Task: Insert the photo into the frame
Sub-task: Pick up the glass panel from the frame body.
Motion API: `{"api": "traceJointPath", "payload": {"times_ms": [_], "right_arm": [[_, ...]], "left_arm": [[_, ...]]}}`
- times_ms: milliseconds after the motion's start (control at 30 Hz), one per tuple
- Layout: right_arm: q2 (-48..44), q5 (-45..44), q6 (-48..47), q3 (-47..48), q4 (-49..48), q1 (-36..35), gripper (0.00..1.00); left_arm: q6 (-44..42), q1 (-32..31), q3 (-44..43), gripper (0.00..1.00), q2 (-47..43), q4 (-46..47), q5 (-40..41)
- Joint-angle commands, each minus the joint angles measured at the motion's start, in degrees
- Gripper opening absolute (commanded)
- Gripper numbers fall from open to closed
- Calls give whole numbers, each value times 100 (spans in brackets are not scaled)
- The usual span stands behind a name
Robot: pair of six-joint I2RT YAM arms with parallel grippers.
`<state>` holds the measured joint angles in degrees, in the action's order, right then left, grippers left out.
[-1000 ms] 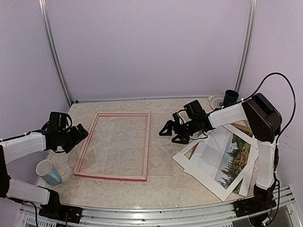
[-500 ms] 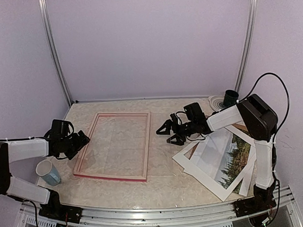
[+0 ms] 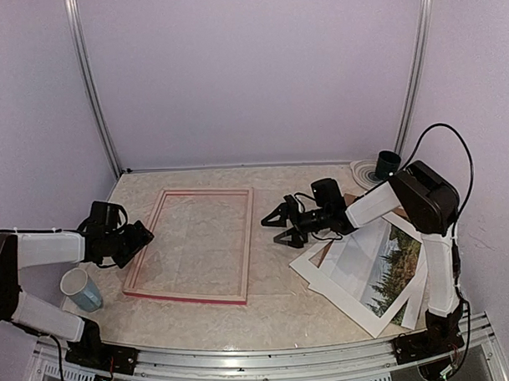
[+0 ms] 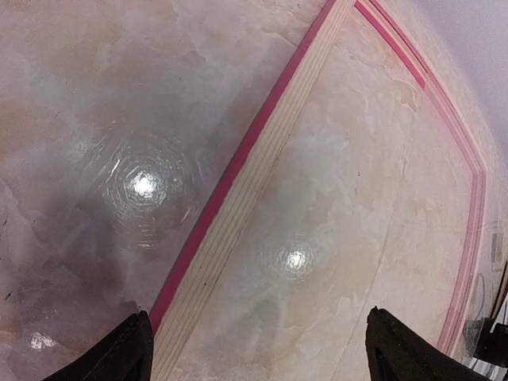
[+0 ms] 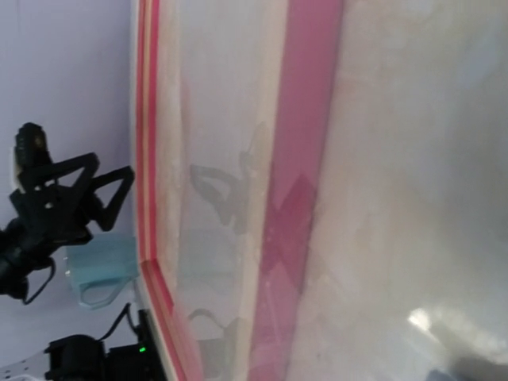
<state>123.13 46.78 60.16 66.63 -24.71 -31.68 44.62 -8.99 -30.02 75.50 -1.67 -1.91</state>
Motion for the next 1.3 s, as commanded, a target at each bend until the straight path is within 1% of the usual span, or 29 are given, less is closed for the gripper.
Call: {"api": "traceJointPath", "payload": {"times_ms": [0,100,467,567,767,933,1033,1100,1167,1267], "right_arm": [[279,400,413,-51,-459,39,93],[347,521,490,22,-515,32,93],[537,792,624,258,-621,-4,89],[633,896,716,321,-746,-29,88],[708,994,845,402,-912,-63,80],[648,1004,825,404,-889,-66,72],[612,1025,804,365,-890,-67,63],[585,1021,825,302,-946,-66,53],[549,1034,855,252,-1001,-66,39],[491,1032,817,204,-1020,-68,37]], "left_arm": [[-7,-84,43,91,85,121,-38],[-4,-111,36,89,79,279,-40],[-26,-162,-5,87,85,286,-48],[-36,-164,-4,86,104,287,-59],[-32,-181,-8,86,96,279,-55],[-35,-182,-19,86,98,273,-50],[-31,-182,-36,86,115,268,-47],[-25,-181,-43,86,118,249,-40],[-21,-181,-54,86,122,246,-47],[-2,-177,-63,86,107,229,-42]]}}
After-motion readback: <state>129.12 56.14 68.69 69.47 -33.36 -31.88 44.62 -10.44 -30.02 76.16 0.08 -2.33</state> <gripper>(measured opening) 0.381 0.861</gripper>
